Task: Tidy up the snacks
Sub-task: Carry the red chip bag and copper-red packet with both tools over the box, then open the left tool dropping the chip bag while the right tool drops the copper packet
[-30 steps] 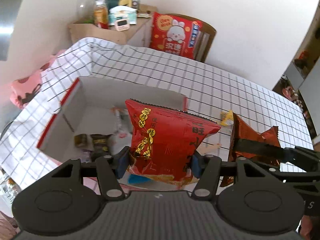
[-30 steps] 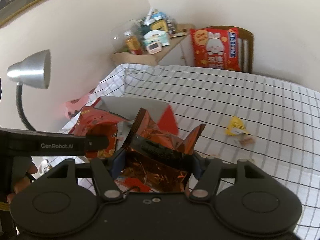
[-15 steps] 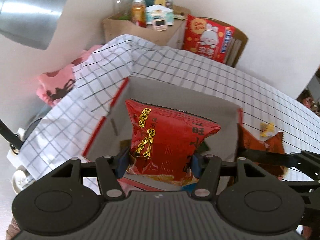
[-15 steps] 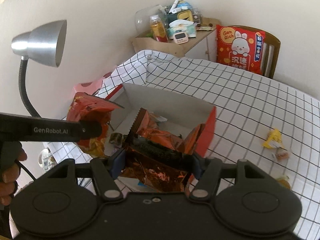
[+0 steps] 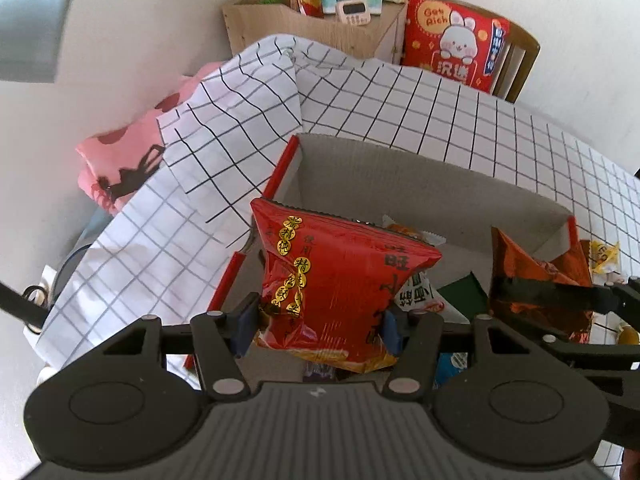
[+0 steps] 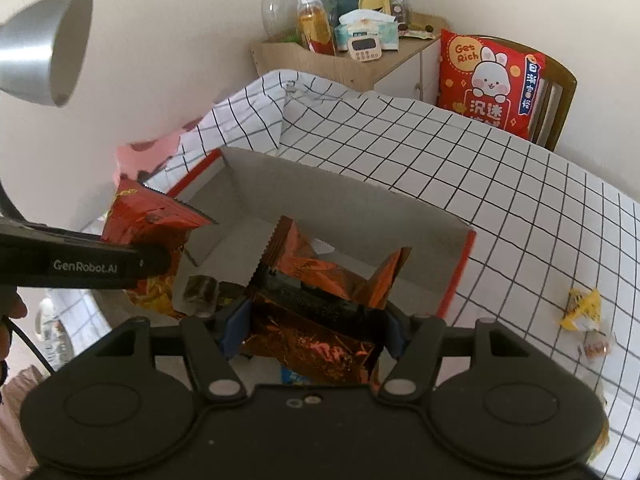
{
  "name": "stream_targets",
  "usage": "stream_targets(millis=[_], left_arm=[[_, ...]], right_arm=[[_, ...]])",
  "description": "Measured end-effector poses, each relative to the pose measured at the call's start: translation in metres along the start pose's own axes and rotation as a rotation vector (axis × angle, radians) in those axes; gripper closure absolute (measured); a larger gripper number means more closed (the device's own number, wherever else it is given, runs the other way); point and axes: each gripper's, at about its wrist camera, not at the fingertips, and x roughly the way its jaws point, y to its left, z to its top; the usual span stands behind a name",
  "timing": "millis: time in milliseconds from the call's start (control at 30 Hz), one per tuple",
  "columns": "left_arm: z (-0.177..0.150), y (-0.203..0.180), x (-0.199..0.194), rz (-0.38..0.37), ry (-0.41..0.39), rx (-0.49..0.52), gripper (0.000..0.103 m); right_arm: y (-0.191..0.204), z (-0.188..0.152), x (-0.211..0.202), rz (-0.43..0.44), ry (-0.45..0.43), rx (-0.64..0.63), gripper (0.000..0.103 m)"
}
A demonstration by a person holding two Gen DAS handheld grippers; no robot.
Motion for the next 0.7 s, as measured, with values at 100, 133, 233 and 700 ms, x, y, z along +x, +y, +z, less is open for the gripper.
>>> stream_targets(millis=[100,133,233,700], left_arm=[[0.005,-0.002,0.014,0.010,0.023,0.006,0.044],[0.007,-0.004,0.020,0.012,0.033,0.007,0.044],[0.012,-0.008,0.033,0.016,0.060,0.016,0.044],[0.020,-0.022,0.069,0.042,0.136,0.037,0.043]], right_arm=[[-0.002,0.005,0.014,-0.012,0.012,-0.009,0.037],[-0.002,0.006,0.019,-0.015,0.018,-0.015,0.037],[-0.003,0.008,0.030,-0.020,0.036,-0.033,0.037],[0.003,0.010,0.055,-0.035,0.085,-0.087,0.038]])
